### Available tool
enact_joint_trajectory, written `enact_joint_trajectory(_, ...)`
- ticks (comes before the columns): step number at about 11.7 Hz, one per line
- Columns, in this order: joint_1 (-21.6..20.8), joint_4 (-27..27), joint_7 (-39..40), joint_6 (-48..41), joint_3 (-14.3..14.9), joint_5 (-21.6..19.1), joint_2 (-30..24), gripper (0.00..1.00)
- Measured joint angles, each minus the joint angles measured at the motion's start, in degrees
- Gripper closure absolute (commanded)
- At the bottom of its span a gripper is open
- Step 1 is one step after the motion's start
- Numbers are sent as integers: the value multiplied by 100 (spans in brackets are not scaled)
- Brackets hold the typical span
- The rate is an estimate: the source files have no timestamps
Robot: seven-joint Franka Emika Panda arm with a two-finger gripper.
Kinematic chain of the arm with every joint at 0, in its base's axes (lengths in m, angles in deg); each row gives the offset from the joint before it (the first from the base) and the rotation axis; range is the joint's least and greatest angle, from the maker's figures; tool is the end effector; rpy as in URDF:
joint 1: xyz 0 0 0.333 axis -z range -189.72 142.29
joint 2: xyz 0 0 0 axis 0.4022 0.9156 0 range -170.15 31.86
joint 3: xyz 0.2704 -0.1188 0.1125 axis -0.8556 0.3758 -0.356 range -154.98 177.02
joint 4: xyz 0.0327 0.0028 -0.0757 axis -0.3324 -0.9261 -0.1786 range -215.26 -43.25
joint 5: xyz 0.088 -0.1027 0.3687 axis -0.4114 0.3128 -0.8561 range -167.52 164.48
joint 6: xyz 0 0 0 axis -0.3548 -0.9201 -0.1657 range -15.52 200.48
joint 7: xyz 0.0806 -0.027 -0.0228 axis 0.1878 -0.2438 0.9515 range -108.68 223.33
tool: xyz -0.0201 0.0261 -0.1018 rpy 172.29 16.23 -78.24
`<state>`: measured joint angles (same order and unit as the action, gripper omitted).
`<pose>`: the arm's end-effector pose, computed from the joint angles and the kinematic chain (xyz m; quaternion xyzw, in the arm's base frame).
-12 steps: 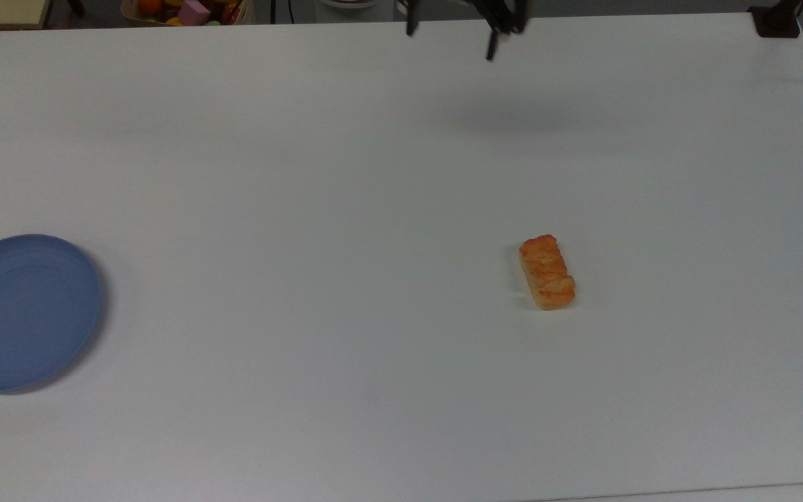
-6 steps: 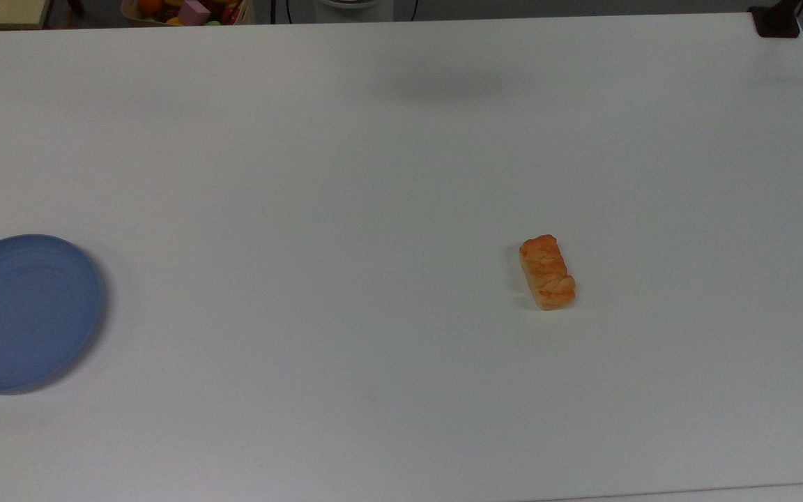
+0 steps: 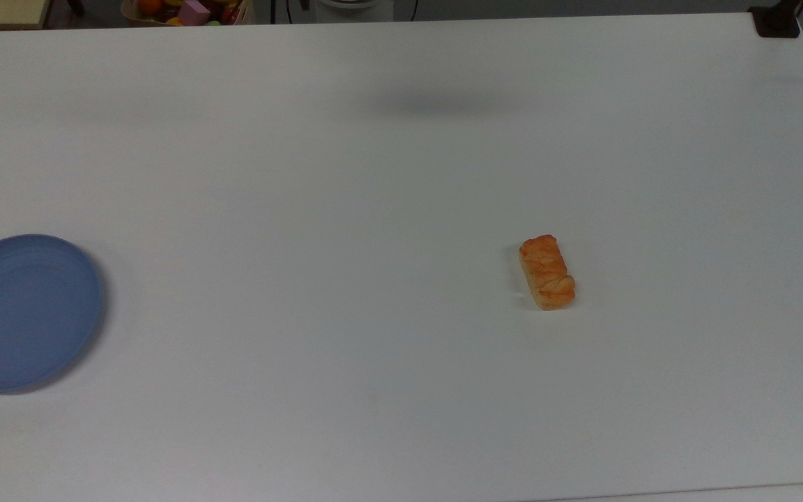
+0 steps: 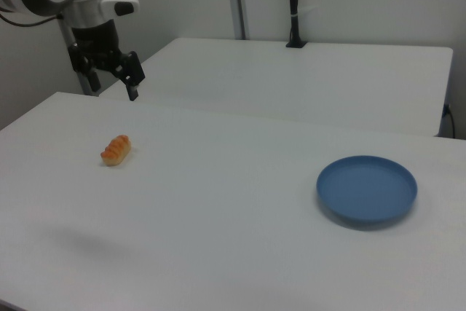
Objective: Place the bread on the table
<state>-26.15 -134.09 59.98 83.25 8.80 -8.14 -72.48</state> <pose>0.5464 0.0559 0.6295 -0.9952 -0.0589 -0.0536 0.0573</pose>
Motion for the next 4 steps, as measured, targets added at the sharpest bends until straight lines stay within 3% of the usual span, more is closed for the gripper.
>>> enact_joint_trajectory(4, 1, 3, 174, 79, -7, 363, 109, 0)
